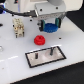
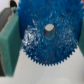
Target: Insert the blue gear onto the right peg, followed by the red gear
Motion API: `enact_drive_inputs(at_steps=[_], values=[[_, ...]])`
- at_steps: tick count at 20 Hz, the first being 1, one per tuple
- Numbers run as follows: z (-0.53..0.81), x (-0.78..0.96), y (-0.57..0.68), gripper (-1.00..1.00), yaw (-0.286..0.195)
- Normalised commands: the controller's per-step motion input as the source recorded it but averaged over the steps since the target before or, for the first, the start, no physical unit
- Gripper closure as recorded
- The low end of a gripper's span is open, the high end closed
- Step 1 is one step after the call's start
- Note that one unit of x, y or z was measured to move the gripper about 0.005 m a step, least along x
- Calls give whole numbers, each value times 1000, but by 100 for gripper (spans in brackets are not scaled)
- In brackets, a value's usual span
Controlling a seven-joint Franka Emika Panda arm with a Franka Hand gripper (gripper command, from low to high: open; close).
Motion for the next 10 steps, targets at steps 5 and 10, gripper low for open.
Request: enact_drive_inputs(at_steps=[5,10], values=[[317,781,-134,100,0],[233,799,-153,100,0]])
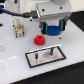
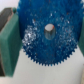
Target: Insert the blue gear onto the right peg, followed by the red gear
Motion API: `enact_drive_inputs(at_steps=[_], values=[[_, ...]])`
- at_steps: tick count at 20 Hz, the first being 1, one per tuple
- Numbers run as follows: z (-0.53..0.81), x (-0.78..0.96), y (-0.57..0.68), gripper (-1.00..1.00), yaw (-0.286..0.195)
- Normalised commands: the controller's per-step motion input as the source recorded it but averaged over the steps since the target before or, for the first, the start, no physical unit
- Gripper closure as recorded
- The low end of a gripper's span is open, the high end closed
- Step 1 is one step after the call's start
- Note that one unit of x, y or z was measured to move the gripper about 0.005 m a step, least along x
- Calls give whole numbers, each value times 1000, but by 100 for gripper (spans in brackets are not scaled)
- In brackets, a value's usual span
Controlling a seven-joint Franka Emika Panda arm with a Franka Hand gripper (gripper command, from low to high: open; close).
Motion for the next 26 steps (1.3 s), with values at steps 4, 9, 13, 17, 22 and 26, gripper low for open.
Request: enact_drive_inputs(at_steps=[4,9,13,17,22,26], values=[[125,752,-165,100,0],[45,621,-103,100,0],[13,497,-68,100,0],[7,414,-99,100,0],[-43,269,-161,100,0],[-37,242,-104,100,0]])
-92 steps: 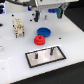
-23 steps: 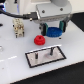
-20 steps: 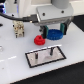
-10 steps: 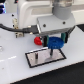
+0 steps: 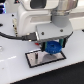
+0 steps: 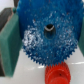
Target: Insert the blue gear onto the right peg, followed by the red gear
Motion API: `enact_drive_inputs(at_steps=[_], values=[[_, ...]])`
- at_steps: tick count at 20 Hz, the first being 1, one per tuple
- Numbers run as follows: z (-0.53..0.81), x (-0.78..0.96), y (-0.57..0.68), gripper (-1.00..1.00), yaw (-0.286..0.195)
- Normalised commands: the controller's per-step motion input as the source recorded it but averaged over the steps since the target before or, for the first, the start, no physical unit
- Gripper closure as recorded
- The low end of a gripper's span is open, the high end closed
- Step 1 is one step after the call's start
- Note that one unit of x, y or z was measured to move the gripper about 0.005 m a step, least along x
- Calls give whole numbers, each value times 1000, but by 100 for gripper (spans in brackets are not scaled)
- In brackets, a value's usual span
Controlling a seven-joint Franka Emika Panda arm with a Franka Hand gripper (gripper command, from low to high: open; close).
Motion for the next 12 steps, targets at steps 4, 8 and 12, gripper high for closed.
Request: enact_drive_inputs(at_steps=[4,8,12], values=[[196,124,-39,100,0],[21,129,-31,100,0],[-74,132,-20,100,0]])
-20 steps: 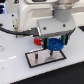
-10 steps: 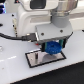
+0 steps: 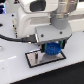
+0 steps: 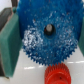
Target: Insert the blue gear onto the right peg, followed by the red gear
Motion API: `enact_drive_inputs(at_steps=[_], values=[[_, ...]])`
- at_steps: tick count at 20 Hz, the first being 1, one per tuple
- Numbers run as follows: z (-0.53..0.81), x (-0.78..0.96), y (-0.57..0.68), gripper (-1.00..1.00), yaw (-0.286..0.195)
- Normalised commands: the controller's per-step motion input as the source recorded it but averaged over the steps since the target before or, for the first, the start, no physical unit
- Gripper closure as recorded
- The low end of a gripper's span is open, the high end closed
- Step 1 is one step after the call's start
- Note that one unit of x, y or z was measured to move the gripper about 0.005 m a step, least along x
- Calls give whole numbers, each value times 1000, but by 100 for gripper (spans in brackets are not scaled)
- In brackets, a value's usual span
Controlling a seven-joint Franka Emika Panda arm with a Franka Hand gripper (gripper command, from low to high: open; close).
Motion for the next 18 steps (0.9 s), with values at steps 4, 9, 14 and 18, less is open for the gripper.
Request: enact_drive_inputs(at_steps=[4,9,14,18], values=[[-142,140,7,100,0],[-172,139,-12,100,0],[-104,143,34,100,0],[139,29,115,-100,0]])
